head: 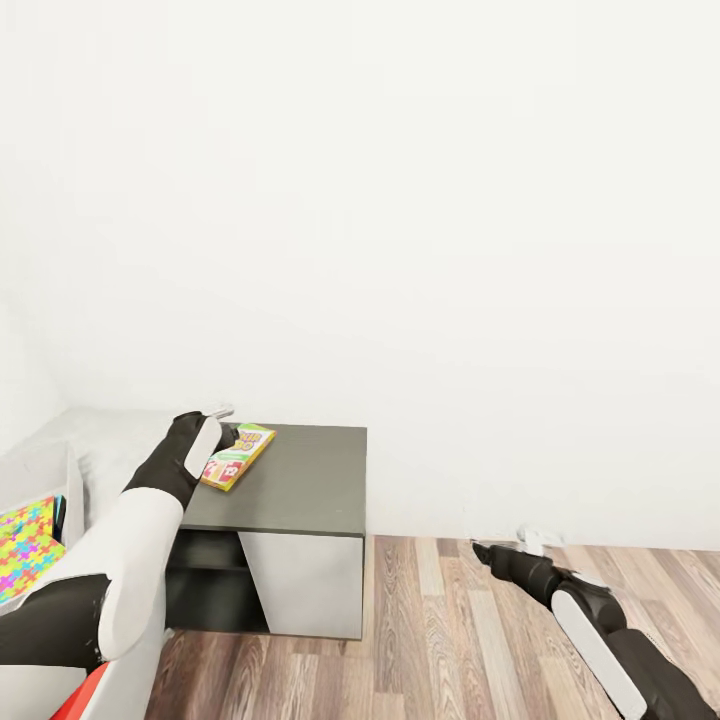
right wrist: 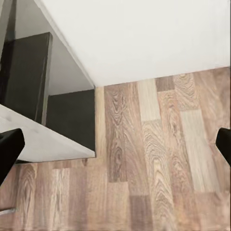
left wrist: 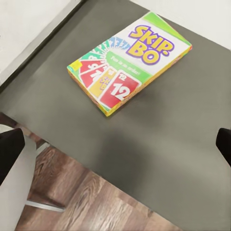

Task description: Put all the toys in the child's room - the three board games (two on the bed and one on the table), the two jigsaw puzzles on the table, and the tennis ball on the table - inside the toy box on the table in the child's room.

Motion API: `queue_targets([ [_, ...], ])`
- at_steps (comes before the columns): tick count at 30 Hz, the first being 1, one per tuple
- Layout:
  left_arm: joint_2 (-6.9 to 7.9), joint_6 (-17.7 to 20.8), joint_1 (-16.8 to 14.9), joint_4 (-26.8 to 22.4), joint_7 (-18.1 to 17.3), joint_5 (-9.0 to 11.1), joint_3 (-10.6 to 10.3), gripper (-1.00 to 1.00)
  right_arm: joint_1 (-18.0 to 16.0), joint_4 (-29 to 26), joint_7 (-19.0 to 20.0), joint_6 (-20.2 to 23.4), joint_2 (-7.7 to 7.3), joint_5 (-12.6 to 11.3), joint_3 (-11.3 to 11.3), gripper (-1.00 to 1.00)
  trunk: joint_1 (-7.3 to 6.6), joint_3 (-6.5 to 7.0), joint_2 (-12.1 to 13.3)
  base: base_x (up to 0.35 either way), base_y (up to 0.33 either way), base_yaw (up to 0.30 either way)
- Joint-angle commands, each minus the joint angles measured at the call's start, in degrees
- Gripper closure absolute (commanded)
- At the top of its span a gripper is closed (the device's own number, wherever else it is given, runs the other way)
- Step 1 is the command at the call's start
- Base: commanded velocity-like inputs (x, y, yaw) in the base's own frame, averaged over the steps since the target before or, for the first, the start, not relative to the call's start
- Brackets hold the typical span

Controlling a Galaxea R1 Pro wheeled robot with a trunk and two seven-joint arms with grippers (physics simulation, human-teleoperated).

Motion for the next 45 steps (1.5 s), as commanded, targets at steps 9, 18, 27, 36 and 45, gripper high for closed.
queue_targets([
  [9,-0.10,0.2,-0.1,2.9,0.7,0.7,0.1,-1.00,-2.8,3.7,-15.4,10.7,7.38,5.9,0.4,-1.00,0.04,-0.13,-0.1,0.000,0.000,0.000],
  [18,0.02,0.5,-0.8,6.6,0.7,0.7,0.0,-1.00,-3.2,4.6,-19.1,15.2,13.22,15.7,0.5,-1.00,0.04,-0.13,-0.1,0.000,0.000,0.000],
  [27,0.19,3.6,-7.6,11.8,0.5,0.7,0.1,-1.00,-3.3,6.0,-19.5,15.9,16.74,18.4,1.1,-1.00,0.04,-0.13,-0.1,0.000,0.000,0.000],
  [36,0.26,4.8,-10.7,12.8,0.3,0.7,0.1,-1.00,-3.4,6.8,-19.2,16.9,16.64,18.9,1.3,-1.00,0.04,-0.15,-0.1,0.000,0.000,0.000],
  [45,0.37,5.3,-11.3,12.8,-0.1,0.7,0.2,-1.00,-3.4,7.7,-19.3,17.2,16.42,18.9,3.1,-1.00,0.04,-0.55,-0.1,0.000,0.000,0.000],
])
